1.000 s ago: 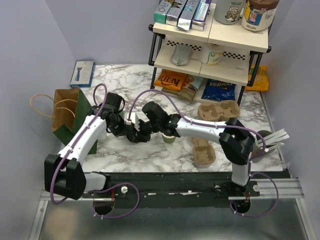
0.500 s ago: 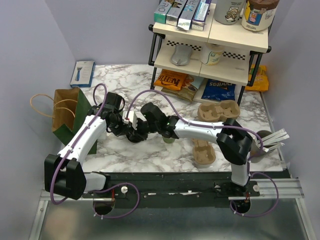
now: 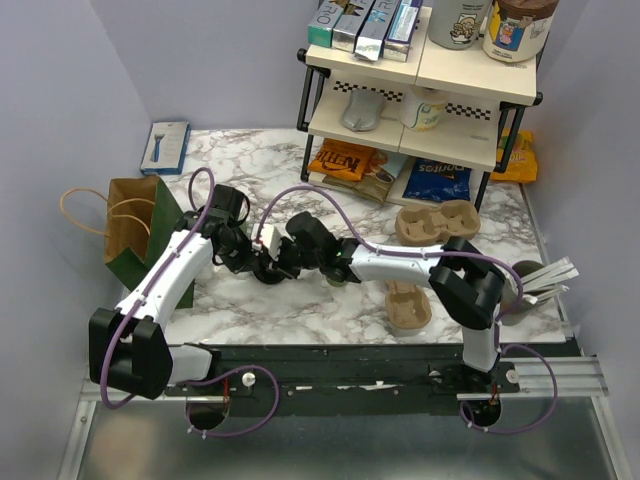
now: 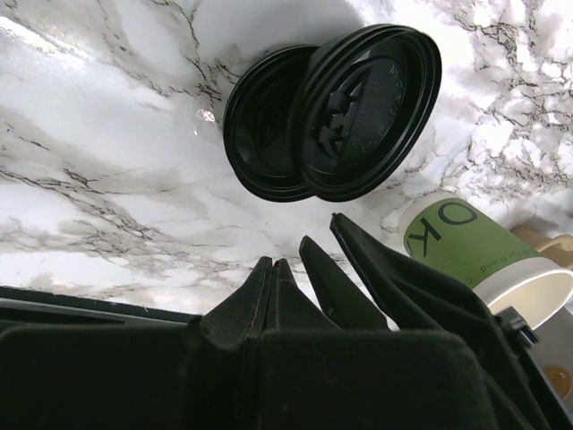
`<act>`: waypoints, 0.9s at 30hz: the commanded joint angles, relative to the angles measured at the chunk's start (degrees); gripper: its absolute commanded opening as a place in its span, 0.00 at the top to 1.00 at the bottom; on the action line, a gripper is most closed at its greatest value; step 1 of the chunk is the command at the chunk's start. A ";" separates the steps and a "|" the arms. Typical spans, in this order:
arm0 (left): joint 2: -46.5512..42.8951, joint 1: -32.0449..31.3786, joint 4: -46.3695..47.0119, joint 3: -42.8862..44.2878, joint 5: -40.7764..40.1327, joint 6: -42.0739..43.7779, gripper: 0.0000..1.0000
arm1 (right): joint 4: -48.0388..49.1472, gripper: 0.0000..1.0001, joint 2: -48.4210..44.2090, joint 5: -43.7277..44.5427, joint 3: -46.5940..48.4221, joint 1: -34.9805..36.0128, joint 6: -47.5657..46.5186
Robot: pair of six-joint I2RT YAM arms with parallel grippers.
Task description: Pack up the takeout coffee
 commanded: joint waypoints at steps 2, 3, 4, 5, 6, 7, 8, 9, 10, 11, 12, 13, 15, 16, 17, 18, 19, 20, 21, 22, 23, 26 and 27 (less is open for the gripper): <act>-0.04 0.61 -0.82 -0.76 1.55 0.40 1.00 | 4.63 0.66 -2.08 -0.50 -4.35 0.13 -1.07; -0.21 0.79 -0.65 -0.94 1.46 0.40 1.00 | 4.89 0.66 -2.69 -0.68 -4.53 0.13 -0.81; -0.48 0.88 -0.38 -1.11 1.46 0.66 1.00 | 4.81 0.63 -2.87 -0.94 -4.53 0.21 -0.46; -0.65 1.05 -0.12 -1.29 1.37 0.75 1.00 | 4.72 0.62 -3.22 -1.56 -4.45 0.13 0.15; -1.44 1.05 0.32 -1.64 1.20 0.75 1.00 | 4.72 0.60 -3.49 -1.48 -4.36 0.21 1.03; -1.88 1.14 0.76 -1.81 0.94 0.75 1.00 | 4.63 0.60 -4.18 -1.39 -4.18 0.21 1.99; -2.49 1.32 1.55 -2.16 0.59 0.75 1.00 | 4.46 0.59 -4.71 -0.95 -3.75 0.13 3.31; -3.54 1.32 1.73 -2.86 0.50 0.66 1.00 | 4.20 0.58 -5.07 -0.69 -3.40 0.21 4.02; -4.08 1.67 1.99 -3.31 0.58 0.58 1.00 | 3.85 0.53 -5.77 -0.68 -3.13 0.21 4.20; -4.60 1.84 2.08 -3.48 0.50 0.49 0.87 | 2.71 0.51 -5.95 -1.73 -2.78 0.21 3.24; -5.57 1.93 2.08 -3.92 0.32 0.40 0.75 | 2.26 0.50 -5.86 -2.26 -2.34 0.13 2.45; -6.27 1.93 2.17 -4.27 0.32 0.40 0.68 | 2.00 0.47 -5.69 -2.44 -2.16 0.13 1.74; -8.81 2.02 2.52 -5.06 -0.82 -0.13 0.48 | 0.16 0.46 -4.02 -1.57 -0.77 0.21 -0.28; -9.70 2.11 2.43 -5.24 -1.08 -0.13 0.43 | -0.98 0.46 -3.32 -1.48 -0.32 0.21 -1.15; -10.40 2.28 2.00 -5.33 -1.70 -0.22 0.34 | -2.30 0.46 -2.79 -1.39 0.12 0.13 -1.60; -11.80 2.37 1.56 -5.24 -2.22 -0.39 0.31 | -2.57 0.46 -1.83 -1.65 0.47 0.13 -2.12; -12.43 2.46 1.21 -5.33 -3.10 -0.39 0.26 | -2.92 0.46 -1.38 -2.00 0.91 0.30 -2.65; -12.95 2.46 0.85 -5.33 -3.37 -0.30 0.16 | -3.01 0.46 -0.94 -2.09 1.18 0.30 -3.09; -14.00 2.72 -0.02 -5.59 -3.72 -0.39 0.11 | -3.10 0.46 -0.33 -1.92 1.44 0.39 -3.53; -14.45 2.90 -0.29 -5.68 -3.72 -0.39 0.06 | -3.28 0.46 0.11 -1.57 1.96 0.30 -3.80; -14.89 2.99 -0.73 -5.77 -5.12 -0.48 0.01 | -4.06 0.46 0.46 -1.13 2.32 0.48 -3.97; -16.82 3.69 -1.43 -6.65 -6.27 -1.01 0.01 | -4.86 0.46 1.43 -0.25 2.93 0.74 -5.29; -17.61 3.69 -1.61 -6.91 -6.36 -0.92 0.01 | -5.12 0.46 1.87 0.63 3.20 1.09 -5.82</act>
